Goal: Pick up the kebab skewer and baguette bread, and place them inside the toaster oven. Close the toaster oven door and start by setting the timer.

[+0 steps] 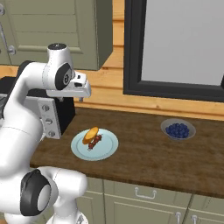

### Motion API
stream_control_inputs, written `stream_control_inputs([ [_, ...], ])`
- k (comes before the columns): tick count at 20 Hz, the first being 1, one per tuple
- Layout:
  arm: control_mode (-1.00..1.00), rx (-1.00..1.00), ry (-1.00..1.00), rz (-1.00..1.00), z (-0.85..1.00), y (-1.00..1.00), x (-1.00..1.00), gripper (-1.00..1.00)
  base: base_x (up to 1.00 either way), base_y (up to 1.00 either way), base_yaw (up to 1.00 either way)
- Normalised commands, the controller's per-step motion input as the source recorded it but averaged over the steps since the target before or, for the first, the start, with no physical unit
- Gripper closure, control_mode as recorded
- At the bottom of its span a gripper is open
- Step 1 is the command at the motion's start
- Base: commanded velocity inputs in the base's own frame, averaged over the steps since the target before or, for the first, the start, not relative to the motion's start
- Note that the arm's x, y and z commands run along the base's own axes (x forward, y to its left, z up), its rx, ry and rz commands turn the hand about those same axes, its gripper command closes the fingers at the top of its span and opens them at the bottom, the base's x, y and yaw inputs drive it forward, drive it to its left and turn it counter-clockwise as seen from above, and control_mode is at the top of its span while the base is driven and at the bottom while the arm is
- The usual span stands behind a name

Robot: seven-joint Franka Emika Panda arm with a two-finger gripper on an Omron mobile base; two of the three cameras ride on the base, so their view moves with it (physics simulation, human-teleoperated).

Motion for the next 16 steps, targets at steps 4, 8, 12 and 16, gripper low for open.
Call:
stream_control_inputs([
  [4, 1.0, 0.0, 0.0, 0.0, 0.0, 0.0, 0.0, -1.0, 0.0, 0.0, 0.0],
  [8, 1.0, 0.0, 0.0, 0.0, 0.0, 0.0, 0.0, -1.0, 0.0, 0.0, 0.0],
  [12, -1.0, 0.0, 0.0, 0.0, 0.0, 0.0, 0.0, -1.0, 0.0, 0.0, 0.0],
  [16, -1.0, 0.0, 0.0, 0.0, 0.0, 0.0, 0.0, -1.0, 0.0, 0.0, 0.0],
])
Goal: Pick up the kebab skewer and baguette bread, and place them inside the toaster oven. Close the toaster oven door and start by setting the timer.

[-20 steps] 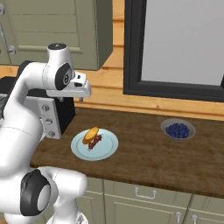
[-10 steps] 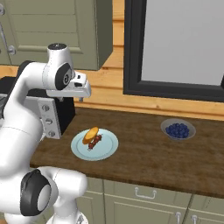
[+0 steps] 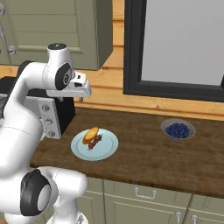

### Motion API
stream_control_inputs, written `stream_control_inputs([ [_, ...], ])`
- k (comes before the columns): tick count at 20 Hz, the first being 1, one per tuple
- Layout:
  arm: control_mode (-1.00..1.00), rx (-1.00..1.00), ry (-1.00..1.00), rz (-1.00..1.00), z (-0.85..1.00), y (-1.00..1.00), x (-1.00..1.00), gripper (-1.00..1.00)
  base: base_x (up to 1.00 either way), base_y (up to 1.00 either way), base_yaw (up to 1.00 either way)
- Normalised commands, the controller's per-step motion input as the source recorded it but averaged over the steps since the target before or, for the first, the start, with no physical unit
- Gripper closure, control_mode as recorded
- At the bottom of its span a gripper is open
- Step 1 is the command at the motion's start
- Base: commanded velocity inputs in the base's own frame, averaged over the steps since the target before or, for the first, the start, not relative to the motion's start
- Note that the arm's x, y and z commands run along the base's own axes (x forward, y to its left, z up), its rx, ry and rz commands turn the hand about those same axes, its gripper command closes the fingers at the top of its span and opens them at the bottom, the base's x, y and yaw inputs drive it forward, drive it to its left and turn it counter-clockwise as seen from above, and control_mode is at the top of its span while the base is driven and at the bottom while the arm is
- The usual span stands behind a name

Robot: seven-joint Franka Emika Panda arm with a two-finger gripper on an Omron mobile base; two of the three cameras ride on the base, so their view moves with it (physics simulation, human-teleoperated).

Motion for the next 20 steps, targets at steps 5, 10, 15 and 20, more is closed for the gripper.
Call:
stream_control_inputs([
  [5, -1.0, 0.0, 0.0, 0.0, 0.0, 0.0, 0.0, -1.0, 0.0, 0.0, 0.0],
  [10, -1.0, 0.0, 0.0, 0.0, 0.0, 0.0, 0.0, -1.0, 0.0, 0.0, 0.0],
  [15, -1.0, 0.0, -0.05, 0.02, 0.0, 0.01, -0.55, -1.0, 0.0, 0.0, 0.0],
  [20, -1.0, 0.0, -0.22, 0.0, 0.0, 0.7, -0.53, -1.0, 0.0, 0.0, 0.0],
])
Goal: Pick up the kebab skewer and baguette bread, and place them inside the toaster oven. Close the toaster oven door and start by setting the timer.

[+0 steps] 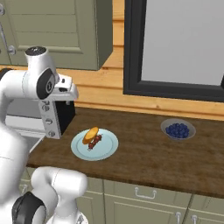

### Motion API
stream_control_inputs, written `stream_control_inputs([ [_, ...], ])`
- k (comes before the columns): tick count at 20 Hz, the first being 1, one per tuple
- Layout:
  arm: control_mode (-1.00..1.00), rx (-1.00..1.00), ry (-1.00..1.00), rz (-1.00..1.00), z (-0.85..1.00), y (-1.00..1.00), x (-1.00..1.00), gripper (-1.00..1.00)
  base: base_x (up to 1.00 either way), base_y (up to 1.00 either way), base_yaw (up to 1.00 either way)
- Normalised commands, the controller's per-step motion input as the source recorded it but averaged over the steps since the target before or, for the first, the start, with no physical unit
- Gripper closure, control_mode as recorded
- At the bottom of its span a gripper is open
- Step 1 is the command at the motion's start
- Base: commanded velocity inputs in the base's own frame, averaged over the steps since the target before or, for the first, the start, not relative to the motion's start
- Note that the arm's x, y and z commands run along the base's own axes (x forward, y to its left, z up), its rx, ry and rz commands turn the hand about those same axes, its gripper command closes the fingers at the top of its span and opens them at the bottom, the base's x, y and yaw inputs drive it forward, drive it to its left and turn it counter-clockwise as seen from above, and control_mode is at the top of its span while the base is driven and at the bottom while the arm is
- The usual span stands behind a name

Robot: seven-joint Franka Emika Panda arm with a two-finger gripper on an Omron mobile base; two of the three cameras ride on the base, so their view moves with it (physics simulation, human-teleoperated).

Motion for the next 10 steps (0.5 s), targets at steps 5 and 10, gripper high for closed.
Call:
stream_control_inputs([
  [5, -1.0, 0.0, -0.28, 0.0, 0.0, 0.88, -0.3, -1.0, 0.0, 0.0, 0.0],
  [10, -1.0, 0.0, -0.3, 0.0, 0.0, 0.81, -0.3, -1.0, 0.0, 0.0, 0.0],
])
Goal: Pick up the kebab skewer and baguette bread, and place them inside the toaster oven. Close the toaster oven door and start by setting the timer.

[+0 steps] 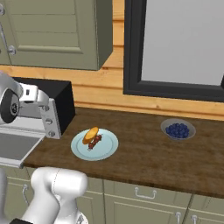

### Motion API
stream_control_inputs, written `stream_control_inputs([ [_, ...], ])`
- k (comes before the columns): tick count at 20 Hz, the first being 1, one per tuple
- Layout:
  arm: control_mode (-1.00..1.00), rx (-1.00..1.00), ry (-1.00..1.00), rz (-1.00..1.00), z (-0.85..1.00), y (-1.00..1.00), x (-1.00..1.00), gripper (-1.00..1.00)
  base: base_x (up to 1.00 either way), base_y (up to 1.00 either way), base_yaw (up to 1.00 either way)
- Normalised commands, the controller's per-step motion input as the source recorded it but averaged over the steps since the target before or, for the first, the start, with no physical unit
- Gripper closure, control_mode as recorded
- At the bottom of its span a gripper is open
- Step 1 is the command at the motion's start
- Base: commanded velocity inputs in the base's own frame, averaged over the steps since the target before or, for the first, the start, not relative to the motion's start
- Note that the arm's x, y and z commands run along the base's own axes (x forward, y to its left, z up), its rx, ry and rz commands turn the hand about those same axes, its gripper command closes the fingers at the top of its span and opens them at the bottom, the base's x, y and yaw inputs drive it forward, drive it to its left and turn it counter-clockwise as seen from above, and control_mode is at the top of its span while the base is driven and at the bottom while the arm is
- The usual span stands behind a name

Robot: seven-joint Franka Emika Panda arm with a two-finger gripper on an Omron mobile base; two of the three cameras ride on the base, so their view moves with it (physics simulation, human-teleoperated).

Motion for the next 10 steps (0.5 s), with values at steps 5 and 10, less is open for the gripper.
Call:
stream_control_inputs([
  [5, -1.0, 0.0, -0.33, -0.05, -0.07, 1.0, -0.04, -1.0, 0.0, 0.0, 0.0],
  [10, -1.0, 0.06, -0.13, -0.15, -0.13, 1.0, -0.14, -1.0, 0.0, 0.0, 0.0],
])
